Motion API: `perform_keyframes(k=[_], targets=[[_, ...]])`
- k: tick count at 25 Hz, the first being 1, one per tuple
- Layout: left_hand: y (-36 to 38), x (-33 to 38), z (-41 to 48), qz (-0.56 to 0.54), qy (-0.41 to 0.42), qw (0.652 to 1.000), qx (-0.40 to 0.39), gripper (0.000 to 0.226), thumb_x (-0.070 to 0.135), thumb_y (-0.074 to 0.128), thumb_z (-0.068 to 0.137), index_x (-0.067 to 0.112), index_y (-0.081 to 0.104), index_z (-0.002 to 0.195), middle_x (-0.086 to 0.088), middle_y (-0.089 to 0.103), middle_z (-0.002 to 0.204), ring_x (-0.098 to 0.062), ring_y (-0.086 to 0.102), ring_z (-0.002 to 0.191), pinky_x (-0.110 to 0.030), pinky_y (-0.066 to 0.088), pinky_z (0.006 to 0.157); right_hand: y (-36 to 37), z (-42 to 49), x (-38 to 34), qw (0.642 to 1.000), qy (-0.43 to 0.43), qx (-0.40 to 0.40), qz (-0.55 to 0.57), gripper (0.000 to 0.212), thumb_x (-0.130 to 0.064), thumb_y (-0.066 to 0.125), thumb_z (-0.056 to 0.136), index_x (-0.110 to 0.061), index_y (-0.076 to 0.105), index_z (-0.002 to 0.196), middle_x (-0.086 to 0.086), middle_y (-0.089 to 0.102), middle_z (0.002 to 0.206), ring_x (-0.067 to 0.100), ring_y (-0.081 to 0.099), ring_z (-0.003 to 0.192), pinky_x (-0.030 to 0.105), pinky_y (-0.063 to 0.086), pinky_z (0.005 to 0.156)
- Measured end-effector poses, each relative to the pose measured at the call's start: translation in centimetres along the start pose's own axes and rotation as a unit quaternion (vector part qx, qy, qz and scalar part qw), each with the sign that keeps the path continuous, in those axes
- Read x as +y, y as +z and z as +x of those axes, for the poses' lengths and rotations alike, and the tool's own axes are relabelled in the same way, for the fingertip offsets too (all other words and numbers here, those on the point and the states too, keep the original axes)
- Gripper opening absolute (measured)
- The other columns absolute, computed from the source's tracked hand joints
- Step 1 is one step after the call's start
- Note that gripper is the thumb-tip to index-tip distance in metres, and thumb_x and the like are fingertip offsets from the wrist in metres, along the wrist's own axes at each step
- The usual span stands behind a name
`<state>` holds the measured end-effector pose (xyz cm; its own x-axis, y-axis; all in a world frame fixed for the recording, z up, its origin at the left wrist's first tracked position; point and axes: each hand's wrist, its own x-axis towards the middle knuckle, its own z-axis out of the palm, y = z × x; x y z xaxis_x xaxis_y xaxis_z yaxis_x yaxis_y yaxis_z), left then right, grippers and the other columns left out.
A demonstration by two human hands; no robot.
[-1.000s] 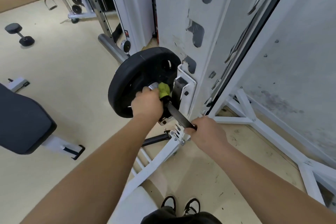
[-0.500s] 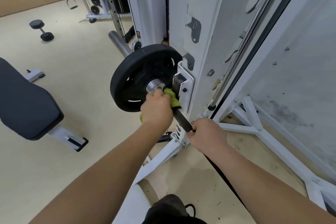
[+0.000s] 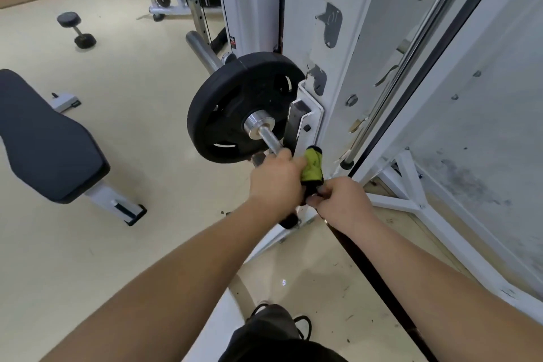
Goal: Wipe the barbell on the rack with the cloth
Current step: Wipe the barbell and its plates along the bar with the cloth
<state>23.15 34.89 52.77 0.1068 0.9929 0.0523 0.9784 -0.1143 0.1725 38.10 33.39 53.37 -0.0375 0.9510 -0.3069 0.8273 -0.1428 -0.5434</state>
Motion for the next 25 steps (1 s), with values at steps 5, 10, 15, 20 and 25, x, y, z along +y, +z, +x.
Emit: perform_keyframes(k=[5,10,15,20,25], targets=[[0.3,1.4,-1.7,-0.040,-0.012,0.999,-0.011,0.029,0.028,0.069,0.081,0.024,0.063,0.110,-0.005,0.054,0.109,-0.031,0.057,0.097,-0.036,0.044,0.061,-0.9,-1.4,1.6,0.999,0.027,-0.021,-0.026,0.038,-0.041,0.071,0.084,-0.016,0.056,0.059,0.002,0.054,0.057,0.025,0.058,0.059,0.032,0.041,0.055],[0.0,0.9,0.5,-0.010,-0.001,1.000,0.009,0.027,0.034,0.068,0.086,0.024,0.064,0.110,-0.004,0.054,0.104,-0.030,0.058,0.099,-0.035,0.040,0.060,-1.1,-2.2,1.8,0.996,0.042,-0.034,-0.071,0.037,-0.043,0.070,0.086,-0.015,0.061,0.063,0.002,0.055,0.058,0.025,0.062,0.062,0.029,0.041,0.055],[1.0,3.9,-2.5,-0.041,0.039,0.998,-0.014,0.025,0.024,0.070,0.080,0.021,0.065,0.104,-0.005,0.053,0.102,-0.030,0.059,0.094,-0.033,0.038,0.055,-1.0,-2.6,1.7,0.995,0.049,-0.015,-0.087,0.021,-0.031,0.063,0.086,-0.017,0.060,0.071,0.001,0.061,0.069,0.025,0.059,0.067,0.031,0.046,0.058],[-0.2,1.5,2.4,0.030,-0.019,0.999,0.005,0.026,0.024,0.067,0.087,0.021,0.063,0.113,-0.007,0.053,0.107,-0.034,0.058,0.102,-0.038,0.042,0.058,-0.8,-2.8,1.8,0.996,0.060,-0.020,-0.065,0.030,-0.049,0.065,0.089,-0.021,0.068,0.080,-0.001,0.068,0.073,0.023,0.066,0.072,0.032,0.054,0.068],[1.7,3.1,-4.9,-0.181,-0.059,0.982,0.008,0.031,0.027,0.067,0.082,0.023,0.060,0.112,-0.001,0.057,0.102,-0.025,0.058,0.090,-0.032,0.042,0.060,-0.4,-2.9,1.8,0.991,0.046,-0.005,-0.123,0.019,-0.035,0.060,0.087,-0.020,0.058,0.075,-0.002,0.062,0.075,0.025,0.059,0.073,0.028,0.041,0.056]])
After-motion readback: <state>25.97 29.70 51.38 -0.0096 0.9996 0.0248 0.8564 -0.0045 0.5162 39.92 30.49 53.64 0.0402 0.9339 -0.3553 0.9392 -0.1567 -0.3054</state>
